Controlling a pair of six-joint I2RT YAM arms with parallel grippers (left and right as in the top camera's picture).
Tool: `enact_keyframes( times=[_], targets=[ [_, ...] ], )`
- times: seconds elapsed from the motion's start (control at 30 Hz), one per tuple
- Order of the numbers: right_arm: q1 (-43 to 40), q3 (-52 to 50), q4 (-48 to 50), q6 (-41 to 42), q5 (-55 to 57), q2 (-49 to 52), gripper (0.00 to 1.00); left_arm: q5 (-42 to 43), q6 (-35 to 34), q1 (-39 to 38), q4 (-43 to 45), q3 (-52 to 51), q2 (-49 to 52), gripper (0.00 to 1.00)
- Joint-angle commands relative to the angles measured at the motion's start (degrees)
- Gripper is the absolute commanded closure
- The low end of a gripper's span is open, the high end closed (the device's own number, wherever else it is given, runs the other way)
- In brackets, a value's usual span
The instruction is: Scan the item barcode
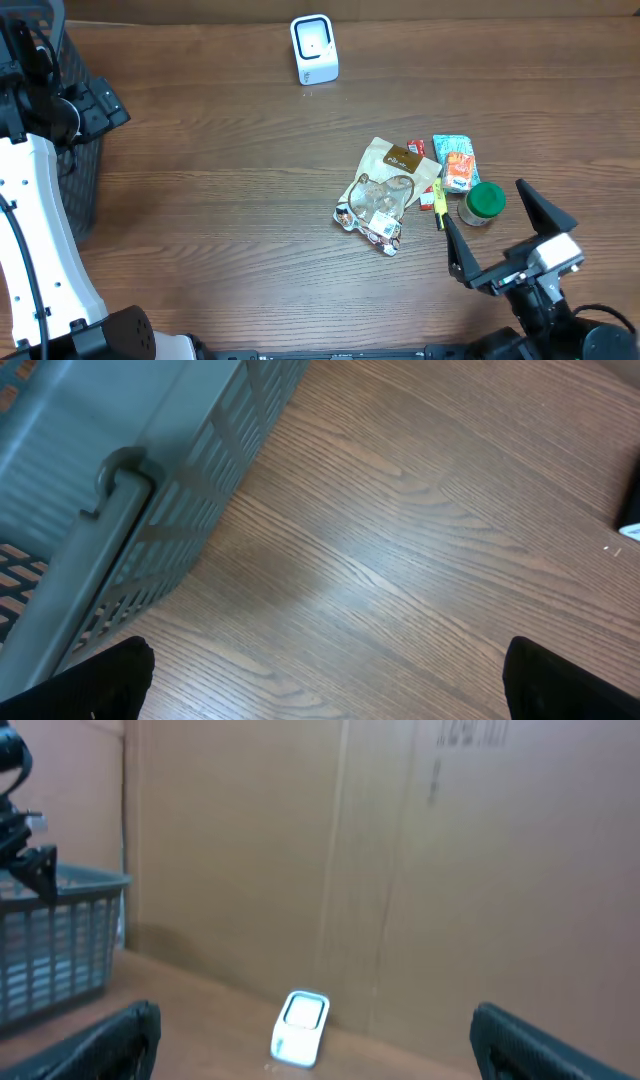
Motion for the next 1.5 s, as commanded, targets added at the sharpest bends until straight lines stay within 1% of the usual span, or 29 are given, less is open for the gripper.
enact_keyframes(
  times=[0.0, 0.17, 0.23, 0.33, 0.47, 0.67, 1.1, 1.47],
  targets=[
    [-1.97, -6.58, 8.2, -0.04, -3.63, -3.41, 0.0, 0.2, 0.46, -0.13, 0.0, 0.96, 0.26, 0.0],
    [-5.25, -16.09, 22.56, 0.02, -6.51, -6.54, 0.0, 0.2, 0.46, -0.13, 0.0, 0.96, 0.26, 0.0],
    [-6.38, -19.17, 25.83, 0.68, -7.15, -7.61, 0.0, 0.22, 0.46, -0.13, 0.0, 0.96, 0.26, 0.0],
    [-7.72, -23.21, 27.21, 4.07, -7.13, -9.68, 0.0, 0.22, 0.44, -0.13, -0.02, 0.96, 0.26, 0.0],
    [-8.87, -27.26, 27.67, 7.89, -7.13, -9.9, 0.0, 0.22, 0.44, -0.13, 0.0, 0.96, 0.26, 0.0],
    [-8.85, -31.8, 27.26, 8.24, -7.1, -9.9, 0.0, 0.2, 0.46, -0.13, -0.02, 0.96, 0.26, 0.0],
    [-8.85, -31.63, 7.54, 8.9, -6.91, -9.9, 0.0, 0.22, 0.46, -0.13, -0.02, 0.96, 0.26, 0.0],
    [-8.85, -31.63, 7.89, 8.85, -6.91, -9.9, 0.0, 0.22, 0.44, -0.13, 0.0, 0.96, 0.26, 0.0]
  ],
)
